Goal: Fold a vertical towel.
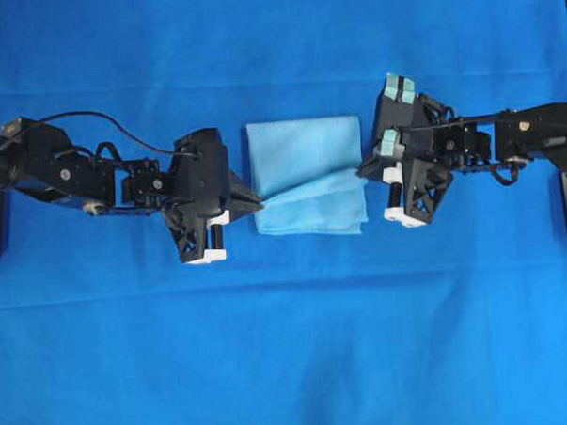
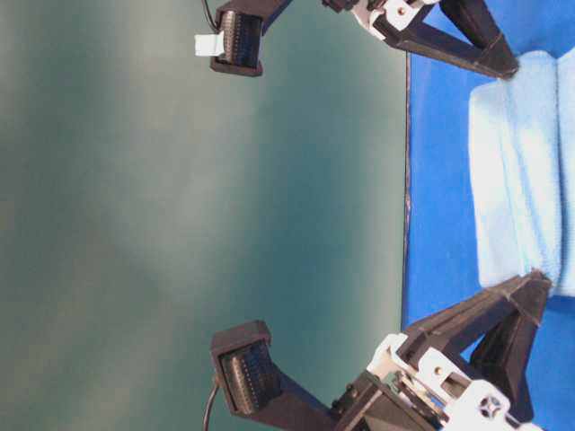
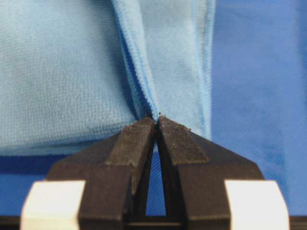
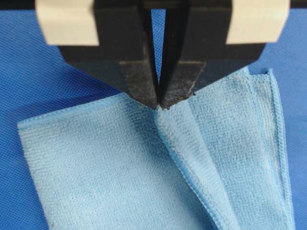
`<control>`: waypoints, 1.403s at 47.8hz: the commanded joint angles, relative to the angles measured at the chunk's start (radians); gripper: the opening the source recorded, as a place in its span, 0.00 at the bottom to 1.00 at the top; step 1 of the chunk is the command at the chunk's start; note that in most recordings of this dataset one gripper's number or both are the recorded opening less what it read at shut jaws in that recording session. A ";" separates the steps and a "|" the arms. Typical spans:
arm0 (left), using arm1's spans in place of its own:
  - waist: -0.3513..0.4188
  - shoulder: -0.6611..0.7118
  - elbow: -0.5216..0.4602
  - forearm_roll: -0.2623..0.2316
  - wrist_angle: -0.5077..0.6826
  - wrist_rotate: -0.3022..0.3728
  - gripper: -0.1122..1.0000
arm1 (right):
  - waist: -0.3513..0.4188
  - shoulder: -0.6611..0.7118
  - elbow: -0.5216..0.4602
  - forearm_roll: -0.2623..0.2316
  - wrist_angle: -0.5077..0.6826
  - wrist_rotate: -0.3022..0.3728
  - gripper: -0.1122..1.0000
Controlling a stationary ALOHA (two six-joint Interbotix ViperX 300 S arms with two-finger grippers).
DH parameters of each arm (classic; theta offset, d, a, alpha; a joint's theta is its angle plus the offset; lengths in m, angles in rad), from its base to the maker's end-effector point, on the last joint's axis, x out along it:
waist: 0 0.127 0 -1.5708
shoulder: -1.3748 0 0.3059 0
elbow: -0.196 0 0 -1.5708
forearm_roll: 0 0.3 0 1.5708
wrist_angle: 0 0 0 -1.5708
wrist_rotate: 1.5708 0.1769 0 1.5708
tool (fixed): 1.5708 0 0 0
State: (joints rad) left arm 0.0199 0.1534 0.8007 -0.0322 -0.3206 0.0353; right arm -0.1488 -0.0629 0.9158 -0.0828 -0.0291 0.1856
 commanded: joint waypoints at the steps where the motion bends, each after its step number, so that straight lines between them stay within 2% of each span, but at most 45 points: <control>1: -0.003 -0.011 -0.023 0.000 -0.008 -0.002 0.13 | 0.008 -0.009 -0.018 0.002 -0.015 0.003 0.12; 19: -0.012 -0.018 -0.021 0.000 -0.006 -0.002 0.13 | 0.049 -0.009 -0.020 0.005 -0.043 0.006 0.13; 21: -0.017 -0.025 -0.021 -0.002 -0.005 -0.002 0.16 | 0.049 -0.009 -0.020 0.009 -0.043 0.006 0.18; 24: -0.025 -0.038 -0.023 0.000 0.005 -0.002 0.27 | 0.051 -0.012 -0.020 0.012 -0.035 0.006 0.36; 30: -0.035 -0.083 -0.020 0.000 0.041 -0.002 0.60 | 0.063 -0.040 -0.018 0.014 0.014 0.005 0.66; 32: -0.040 -0.103 -0.017 0.000 0.063 -0.002 0.70 | 0.067 -0.058 -0.017 0.014 0.034 0.005 0.69; 34: -0.044 -0.126 -0.015 0.000 0.089 -0.002 0.77 | 0.075 -0.080 -0.015 0.014 0.054 0.006 0.67; 38: -0.055 -0.176 -0.008 0.000 0.149 0.000 0.75 | 0.094 -0.133 -0.011 0.014 0.086 0.005 0.62; 50: -0.063 -0.333 0.017 0.000 0.265 0.000 0.66 | 0.129 -0.341 0.009 0.014 0.141 0.005 0.63; 67: -0.063 -0.611 0.074 0.000 0.291 0.002 0.65 | 0.129 -0.604 0.011 0.009 0.163 0.003 0.62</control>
State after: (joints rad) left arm -0.0383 -0.3942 0.8759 -0.0322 -0.0307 0.0353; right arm -0.0199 -0.6213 0.9357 -0.0721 0.1289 0.1902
